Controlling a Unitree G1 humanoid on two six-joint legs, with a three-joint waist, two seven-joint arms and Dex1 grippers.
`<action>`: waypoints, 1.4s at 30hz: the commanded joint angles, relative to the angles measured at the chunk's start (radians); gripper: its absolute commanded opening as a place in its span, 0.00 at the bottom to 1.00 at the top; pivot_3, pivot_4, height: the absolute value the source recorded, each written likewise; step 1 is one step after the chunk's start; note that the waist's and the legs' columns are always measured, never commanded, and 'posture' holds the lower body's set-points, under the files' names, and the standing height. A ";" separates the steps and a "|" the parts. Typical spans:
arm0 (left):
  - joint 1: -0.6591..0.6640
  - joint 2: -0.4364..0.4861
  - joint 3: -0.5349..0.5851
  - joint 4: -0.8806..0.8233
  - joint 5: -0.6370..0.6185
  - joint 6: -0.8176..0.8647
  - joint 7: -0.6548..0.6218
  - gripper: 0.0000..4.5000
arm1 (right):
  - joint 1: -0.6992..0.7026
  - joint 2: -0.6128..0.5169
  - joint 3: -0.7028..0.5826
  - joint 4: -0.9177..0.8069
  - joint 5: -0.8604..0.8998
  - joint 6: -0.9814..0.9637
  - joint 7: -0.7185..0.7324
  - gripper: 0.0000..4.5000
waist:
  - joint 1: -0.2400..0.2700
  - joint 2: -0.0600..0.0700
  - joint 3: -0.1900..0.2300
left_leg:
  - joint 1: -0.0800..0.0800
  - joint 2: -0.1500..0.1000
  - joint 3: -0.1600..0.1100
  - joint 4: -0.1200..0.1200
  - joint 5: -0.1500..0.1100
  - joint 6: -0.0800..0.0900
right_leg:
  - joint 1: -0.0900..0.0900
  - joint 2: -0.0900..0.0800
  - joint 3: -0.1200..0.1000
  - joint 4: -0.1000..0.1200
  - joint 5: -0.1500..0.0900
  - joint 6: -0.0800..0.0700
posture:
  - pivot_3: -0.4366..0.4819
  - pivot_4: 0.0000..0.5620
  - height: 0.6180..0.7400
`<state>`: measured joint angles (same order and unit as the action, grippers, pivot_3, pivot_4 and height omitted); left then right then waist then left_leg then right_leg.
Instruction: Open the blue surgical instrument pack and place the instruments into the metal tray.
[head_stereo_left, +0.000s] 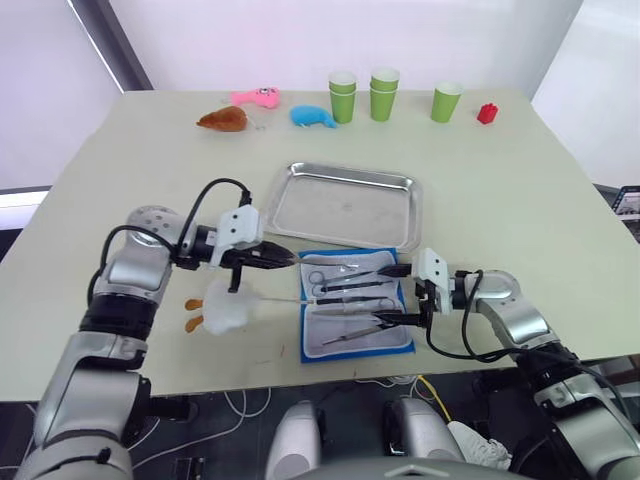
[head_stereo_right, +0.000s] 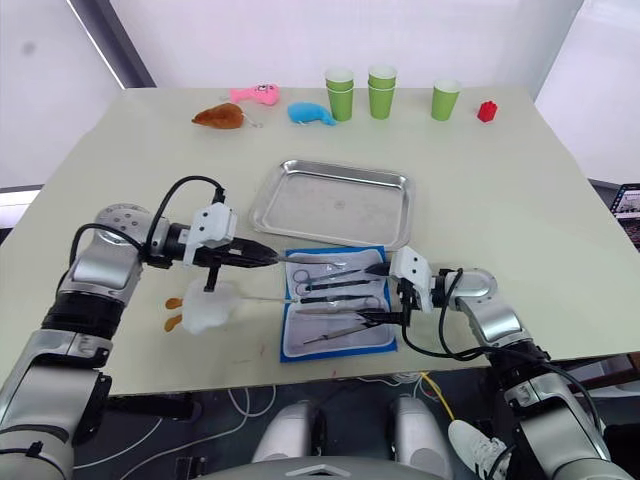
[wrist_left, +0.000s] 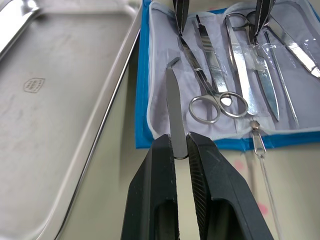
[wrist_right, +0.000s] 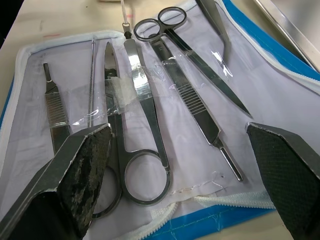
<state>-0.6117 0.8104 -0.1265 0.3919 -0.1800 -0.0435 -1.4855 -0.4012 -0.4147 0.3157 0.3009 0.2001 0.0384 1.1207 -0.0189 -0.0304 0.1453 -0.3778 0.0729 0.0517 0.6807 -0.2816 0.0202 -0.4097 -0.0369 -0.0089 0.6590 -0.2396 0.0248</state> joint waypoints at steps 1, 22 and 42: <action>0.009 0.033 0.052 -0.057 -0.049 0.028 -0.013 0.04 | 0.065 -0.021 0.103 0.168 -0.163 0.051 -0.054 1.00 | 0.001 0.001 0.000 | 0.000 0.000 0.000 0.000 0.000 0.000 | 0.000 0.001 0.000 0.000 0.000 -0.001 | 0.48 0.27 1.00; 0.086 -0.068 0.263 -0.269 -0.316 0.404 0.267 0.04 | 0.051 -0.019 0.112 0.192 -0.158 0.034 -0.052 1.00 | 0.003 -0.003 -0.005 | 0.011 0.001 0.010 -0.011 0.000 0.000 | 0.000 0.002 0.009 0.000 -0.001 -0.003 | 0.48 0.27 1.00; 0.221 -0.348 0.252 -0.432 -0.041 0.471 1.045 0.04 | 0.041 -0.018 0.115 0.190 -0.156 0.037 -0.056 1.00 | 0.005 -0.010 -0.009 | 0.017 0.002 0.019 -0.015 0.000 -0.001 | 0.000 0.001 0.018 0.000 0.000 -0.005 | 0.48 0.27 1.00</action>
<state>-0.3851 0.4979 0.1383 -0.0010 -0.2524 0.4282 -0.5232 -0.4147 -0.4065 0.3426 0.3335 0.1998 0.0179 1.1110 -0.0142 -0.0404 0.1358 -0.3610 0.0749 0.0707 0.6661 -0.2819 0.0196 -0.4096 -0.0360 0.0093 0.6584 -0.2391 0.0201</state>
